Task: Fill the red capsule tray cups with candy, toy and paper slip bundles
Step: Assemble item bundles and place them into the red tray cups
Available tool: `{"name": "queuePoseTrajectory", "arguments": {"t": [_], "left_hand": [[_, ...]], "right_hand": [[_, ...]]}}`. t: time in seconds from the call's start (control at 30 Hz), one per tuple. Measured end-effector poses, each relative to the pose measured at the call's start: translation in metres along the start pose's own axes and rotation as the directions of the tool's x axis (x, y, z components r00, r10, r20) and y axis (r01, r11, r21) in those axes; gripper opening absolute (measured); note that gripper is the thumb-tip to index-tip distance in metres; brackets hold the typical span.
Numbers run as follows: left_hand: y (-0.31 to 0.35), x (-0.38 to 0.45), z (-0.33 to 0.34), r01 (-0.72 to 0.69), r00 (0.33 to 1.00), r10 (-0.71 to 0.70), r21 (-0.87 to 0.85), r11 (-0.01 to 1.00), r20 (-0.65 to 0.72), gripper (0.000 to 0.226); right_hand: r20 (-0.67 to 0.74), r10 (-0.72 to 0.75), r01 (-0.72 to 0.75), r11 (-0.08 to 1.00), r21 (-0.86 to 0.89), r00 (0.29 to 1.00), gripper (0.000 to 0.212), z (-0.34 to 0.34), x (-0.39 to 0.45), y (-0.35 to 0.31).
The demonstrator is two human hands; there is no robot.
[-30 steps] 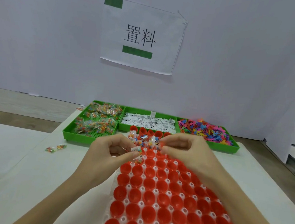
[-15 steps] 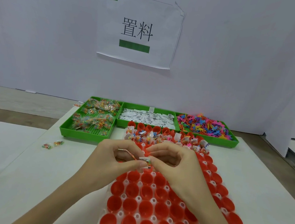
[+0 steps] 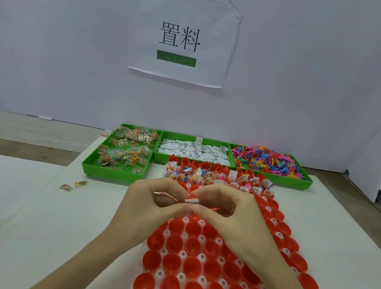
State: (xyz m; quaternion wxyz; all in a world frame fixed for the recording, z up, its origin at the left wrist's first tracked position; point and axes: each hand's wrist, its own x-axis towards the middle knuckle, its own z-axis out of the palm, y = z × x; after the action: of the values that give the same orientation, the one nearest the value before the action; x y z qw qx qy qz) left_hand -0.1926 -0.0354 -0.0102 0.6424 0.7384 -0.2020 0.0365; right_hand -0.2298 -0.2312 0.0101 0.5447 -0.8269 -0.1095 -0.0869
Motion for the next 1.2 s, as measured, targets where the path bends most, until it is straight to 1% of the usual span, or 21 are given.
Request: {"name": "queuePoseTrajectory", "arguments": {"t": [0.13,0.2,0.3,0.37,0.47,0.53,0.6,0.63,0.67,0.7,0.77,0.83,0.93,1.0,1.1,1.2], "left_hand": [[0.004,0.001,-0.001,0.005,1.0,-0.005,-0.054,0.999,0.006,0.017],[0.004,0.001,-0.001,0.003,1.0,-0.003,-0.061,0.998,0.006,0.018],[0.004,0.002,-0.001,0.004,1.0,-0.005,-0.071,0.997,-0.006,0.02],[0.004,0.003,-0.002,0.001,1.0,-0.003,-0.1,0.995,-0.024,0.022],[0.003,0.005,-0.002,-0.017,0.998,0.008,-0.14,0.99,-0.068,0.027],[0.002,0.006,-0.003,-0.029,0.995,0.016,-0.14,0.99,-0.096,0.029],[-0.001,0.008,-0.006,-0.045,0.994,0.034,-0.098,0.994,-0.107,0.027],[-0.003,0.009,-0.007,-0.06,0.992,0.054,-0.052,0.997,-0.11,0.025],[-0.005,0.009,-0.008,-0.09,0.988,0.093,0.03,0.995,-0.121,0.021],[-0.008,0.009,-0.009,-0.135,0.978,0.156,0.148,0.98,-0.137,0.018],[-0.015,0.009,-0.009,-0.228,0.942,0.304,0.397,0.889,-0.139,0.014],[-0.019,0.01,-0.007,-0.305,0.914,0.402,0.564,0.767,-0.053,0.012],[-0.028,0.01,-0.002,-0.418,0.876,0.469,0.657,0.627,0.111,0.019],[-0.032,0.009,0.0,-0.445,0.869,0.459,0.697,0.562,0.185,0.025],[-0.035,0.007,0.002,-0.453,0.87,0.426,0.74,0.497,0.247,0.031],[-0.032,0.006,0.001,-0.453,0.872,0.411,0.758,0.47,0.267,0.034]], "right_hand": [[0.036,0.031,-0.034,0.994,0.102,0.999,0.018,-0.004,0.003,-0.001],[0.06,0.029,-0.035,0.994,0.099,0.998,0.019,-0.007,0.006,-0.002],[0.154,0.051,-0.067,0.993,0.096,0.987,0.02,-0.014,0.013,-0.006],[0.203,0.08,-0.101,0.99,0.099,0.976,0.019,-0.019,0.019,-0.007],[0.239,0.103,-0.134,0.984,0.118,0.966,0.018,-0.021,0.031,-0.005],[0.232,0.093,-0.117,0.988,0.095,0.968,0.017,-0.019,0.038,-0.003],[0.184,0.07,-0.078,0.996,0.035,0.98,0.016,-0.019,0.046,0.0],[0.151,0.058,-0.057,0.998,-0.015,0.987,0.015,-0.019,0.05,0.002],[0.119,0.053,-0.045,0.997,-0.066,0.992,0.014,-0.018,0.053,0.005],[0.091,0.057,-0.047,0.994,-0.103,0.994,0.013,-0.017,0.055,0.009],[0.055,0.077,-0.067,0.985,-0.16,0.996,0.012,-0.013,0.055,0.016],[0.037,0.093,-0.081,0.969,-0.235,0.995,0.011,-0.009,0.053,0.023],[0.017,0.088,-0.079,0.956,-0.284,0.996,0.011,-0.007,0.051,0.03],[0.007,0.073,-0.067,0.948,-0.31,0.997,0.011,-0.006,0.05,0.031],[-0.006,0.063,-0.061,0.944,-0.323,0.998,0.012,-0.004,0.049,0.032],[-0.007,0.056,-0.056,0.947,-0.316,0.998,0.013,-0.003,0.048,0.032]]}}
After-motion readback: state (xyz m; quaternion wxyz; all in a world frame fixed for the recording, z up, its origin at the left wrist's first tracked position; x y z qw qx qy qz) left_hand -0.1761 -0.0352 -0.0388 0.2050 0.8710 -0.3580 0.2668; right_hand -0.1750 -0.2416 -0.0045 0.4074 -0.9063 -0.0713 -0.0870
